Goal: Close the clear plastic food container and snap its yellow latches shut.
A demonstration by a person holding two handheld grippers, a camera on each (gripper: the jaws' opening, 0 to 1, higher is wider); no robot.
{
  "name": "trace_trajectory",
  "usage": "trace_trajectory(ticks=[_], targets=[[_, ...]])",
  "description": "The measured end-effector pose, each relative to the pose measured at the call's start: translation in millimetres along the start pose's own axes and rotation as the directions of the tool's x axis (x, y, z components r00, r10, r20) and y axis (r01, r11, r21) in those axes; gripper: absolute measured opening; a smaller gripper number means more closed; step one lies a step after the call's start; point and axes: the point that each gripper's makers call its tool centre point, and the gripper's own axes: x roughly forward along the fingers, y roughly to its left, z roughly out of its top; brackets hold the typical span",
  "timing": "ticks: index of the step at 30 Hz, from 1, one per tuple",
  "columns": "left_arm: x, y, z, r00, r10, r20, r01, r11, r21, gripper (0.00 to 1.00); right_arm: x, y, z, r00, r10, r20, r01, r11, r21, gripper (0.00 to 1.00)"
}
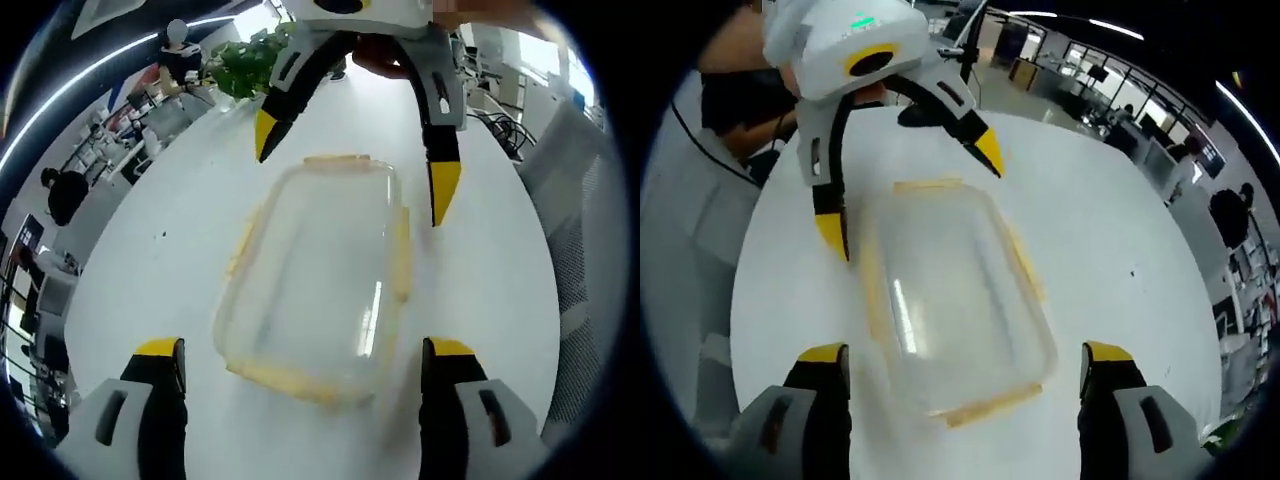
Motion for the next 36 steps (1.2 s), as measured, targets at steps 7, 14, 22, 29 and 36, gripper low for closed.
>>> trace_trajectory(ticks=[7,14,22,29,36], targets=[[-4,-3.7,1.0,0.999,0.008,0.035,-0.005,0.997,-0.081,0.99,-4,6,-1.3,1.0,-0.013,0.022,0.012,0.998,0.066,0.97],[-9,-1.2,1.7,0.997,0.028,0.065,-0.016,0.984,-0.176,0.97,-10,5,-5.7,0.998,-0.032,0.046,0.025,0.988,0.152,0.97],[-16,-1.8,-2.5,0.995,0.045,0.09,-0.02,0.966,-0.258,0.98,-17,8,-11.8,0.996,-0.063,0.07,0.045,0.973,0.227,0.97],[-22,-5.9,-2.9,0.991,0.07,0.113,-0.032,0.949,-0.315,0.99,-25,7,-16.1,0.988,-0.115,0.099,0.082,0.953,0.293,0.97],[-30,-13.3,-2.6,0.984,0.109,0.144,-0.051,0.933,-0.356,0.99,-34,12,-21.3,0.98,-0.158,0.117,0.11,0.934,0.339,0.97]])
